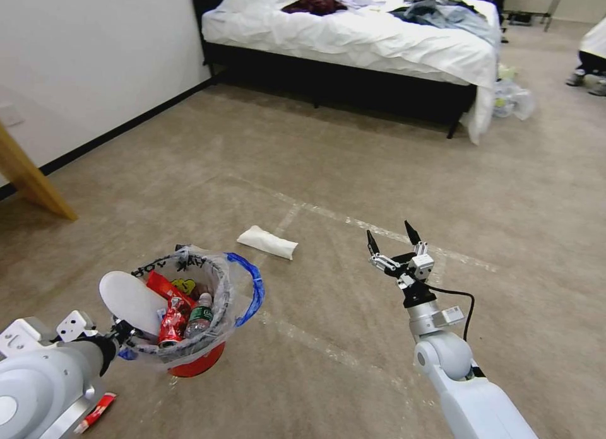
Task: Pick up the trash bin and place the garbage on the floor into it.
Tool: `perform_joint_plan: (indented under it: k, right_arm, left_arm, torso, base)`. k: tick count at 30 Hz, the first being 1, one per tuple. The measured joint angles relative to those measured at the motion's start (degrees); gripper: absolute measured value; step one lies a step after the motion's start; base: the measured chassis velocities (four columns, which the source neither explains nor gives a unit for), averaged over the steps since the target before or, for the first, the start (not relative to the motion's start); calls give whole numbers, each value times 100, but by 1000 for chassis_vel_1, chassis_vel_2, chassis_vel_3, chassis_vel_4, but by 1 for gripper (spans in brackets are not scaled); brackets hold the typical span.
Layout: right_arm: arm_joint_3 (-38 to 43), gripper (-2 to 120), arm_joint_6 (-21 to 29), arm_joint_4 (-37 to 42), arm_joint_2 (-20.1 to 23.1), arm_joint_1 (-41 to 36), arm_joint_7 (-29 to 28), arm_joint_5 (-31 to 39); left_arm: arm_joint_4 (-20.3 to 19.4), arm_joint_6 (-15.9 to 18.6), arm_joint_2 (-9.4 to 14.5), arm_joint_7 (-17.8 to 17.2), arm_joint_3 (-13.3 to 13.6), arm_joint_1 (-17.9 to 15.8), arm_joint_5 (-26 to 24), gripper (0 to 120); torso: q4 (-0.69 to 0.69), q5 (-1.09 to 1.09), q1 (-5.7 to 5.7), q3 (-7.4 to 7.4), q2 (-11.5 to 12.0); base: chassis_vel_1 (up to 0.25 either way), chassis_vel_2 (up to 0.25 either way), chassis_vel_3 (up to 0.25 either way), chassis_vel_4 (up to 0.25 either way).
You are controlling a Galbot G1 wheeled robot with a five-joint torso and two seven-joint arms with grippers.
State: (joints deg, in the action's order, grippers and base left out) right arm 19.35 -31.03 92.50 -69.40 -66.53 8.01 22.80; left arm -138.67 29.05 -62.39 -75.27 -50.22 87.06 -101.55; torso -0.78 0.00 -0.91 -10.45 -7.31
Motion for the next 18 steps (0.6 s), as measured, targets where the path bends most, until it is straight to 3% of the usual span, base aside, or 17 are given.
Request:
perform_joint_plan:
  k: [4, 8, 18]
  right_arm:
    - [1, 100, -53, -20, -13, 0, 8, -18]
    - [6, 100, -94, -25, -30, -2, 16, -14]
    - [-4, 100, -108, -15, -139, -72, 86, -19]
  left_arm:
    - [0, 5, 19, 0, -38, 8, 14, 4]
    - [-14, -2, 69, -1, -106, 24, -14, 4]
    - [-57, 11, 98, -16, -193, 89, -61, 4]
  torso:
    - [5, 0, 0, 0, 0]
    - [-2, 0, 0, 0, 0]
    - [1, 0, 0, 0, 0]
  base:
    - [66, 53, 68, 67]
    - [15, 7, 6, 10]
    - [0, 0, 0, 0]
